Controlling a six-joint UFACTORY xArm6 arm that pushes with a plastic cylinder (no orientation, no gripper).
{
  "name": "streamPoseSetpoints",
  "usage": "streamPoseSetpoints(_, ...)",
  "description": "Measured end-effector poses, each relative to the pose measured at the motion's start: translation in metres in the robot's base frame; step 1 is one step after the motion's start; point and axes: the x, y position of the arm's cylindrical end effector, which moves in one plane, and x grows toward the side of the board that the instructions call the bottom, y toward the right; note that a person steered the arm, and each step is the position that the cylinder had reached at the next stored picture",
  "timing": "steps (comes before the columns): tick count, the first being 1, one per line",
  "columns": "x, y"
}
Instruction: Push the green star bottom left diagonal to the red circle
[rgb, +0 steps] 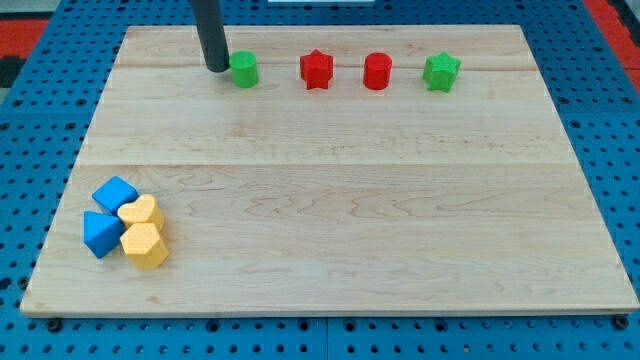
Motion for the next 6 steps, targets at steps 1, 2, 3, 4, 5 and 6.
streamPoseSetpoints(1, 0.0, 0.112)
streamPoseSetpoints(2, 0.0, 0.181)
streamPoseSetpoints(3, -0.001, 0.167)
streamPoseSetpoints(4, -0.007, 0.21)
streamPoseSetpoints(5, -0.008, 0.213)
streamPoseSetpoints(6, -0.029, 0.235)
